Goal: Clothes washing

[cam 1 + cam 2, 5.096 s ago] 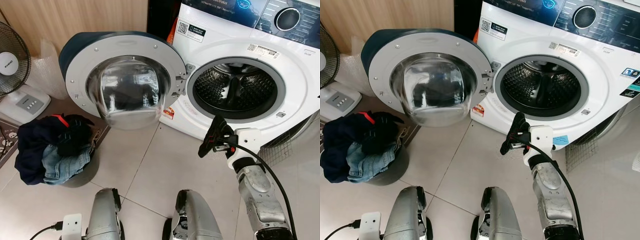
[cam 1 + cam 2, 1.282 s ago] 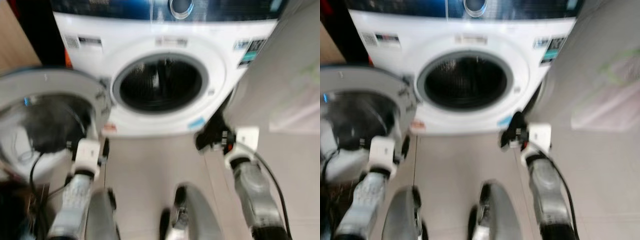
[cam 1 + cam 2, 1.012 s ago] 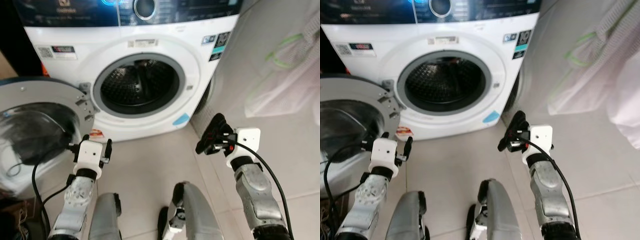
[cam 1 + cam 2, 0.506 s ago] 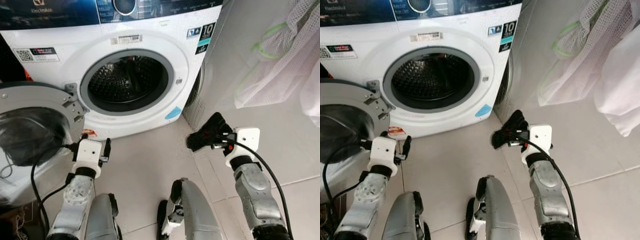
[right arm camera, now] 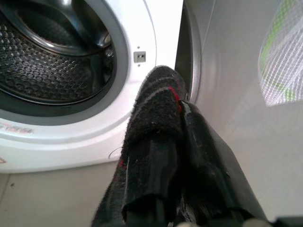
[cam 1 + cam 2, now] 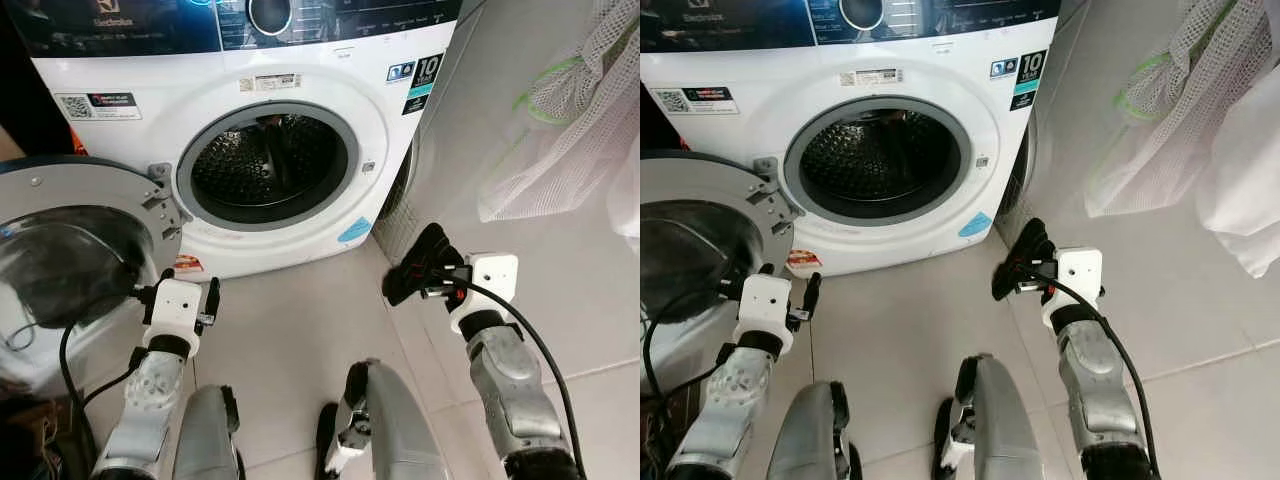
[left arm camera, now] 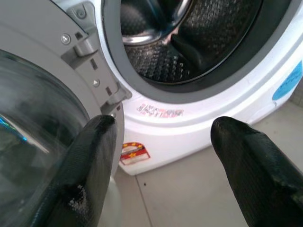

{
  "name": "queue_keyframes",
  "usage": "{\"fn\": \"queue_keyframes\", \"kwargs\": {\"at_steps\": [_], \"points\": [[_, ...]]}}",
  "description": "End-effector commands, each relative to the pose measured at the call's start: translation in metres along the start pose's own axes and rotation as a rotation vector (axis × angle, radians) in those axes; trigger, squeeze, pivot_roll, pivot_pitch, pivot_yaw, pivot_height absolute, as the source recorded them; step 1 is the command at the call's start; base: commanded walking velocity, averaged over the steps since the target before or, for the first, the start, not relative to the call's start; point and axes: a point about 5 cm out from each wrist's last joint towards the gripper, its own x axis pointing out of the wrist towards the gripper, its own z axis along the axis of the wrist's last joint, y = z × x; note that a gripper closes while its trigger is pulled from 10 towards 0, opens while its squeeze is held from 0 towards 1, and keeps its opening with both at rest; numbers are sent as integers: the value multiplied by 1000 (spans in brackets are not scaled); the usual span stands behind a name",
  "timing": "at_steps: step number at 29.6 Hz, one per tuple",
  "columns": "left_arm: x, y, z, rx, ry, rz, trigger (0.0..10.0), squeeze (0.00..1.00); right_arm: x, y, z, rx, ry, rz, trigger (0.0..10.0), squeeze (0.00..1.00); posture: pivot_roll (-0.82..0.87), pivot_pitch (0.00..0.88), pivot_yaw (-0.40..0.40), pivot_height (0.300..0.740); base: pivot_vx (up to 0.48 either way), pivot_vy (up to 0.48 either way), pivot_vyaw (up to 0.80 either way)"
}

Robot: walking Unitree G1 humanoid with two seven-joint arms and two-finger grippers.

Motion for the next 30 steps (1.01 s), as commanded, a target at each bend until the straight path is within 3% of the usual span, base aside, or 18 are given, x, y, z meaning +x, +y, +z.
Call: {"fn": "queue_keyframes", "kwargs": {"at_steps": [1,19,24,30], "points": [[-2,-6,-3,-2,16,-16,10000,0,-2,-6,-1,-13,7,-13,10000,0,130,276,-91,577,259,0,-781],[-3,-5,-3,-1,15,-10,10000,0,-4,-2,1,-67,-9,17,10000,0,129,280,-91,577,197,0,-43],[-3,-6,-3,-2,16,-8,10000,0,-4,-1,0,-54,-3,22,10000,0,132,280,-92,577,0,0,800],[-3,-5,-3,-2,16,-4,10000,0,-4,-1,1,-70,-6,31,10000,0,132,280,-92,577,0,0,234]]}}
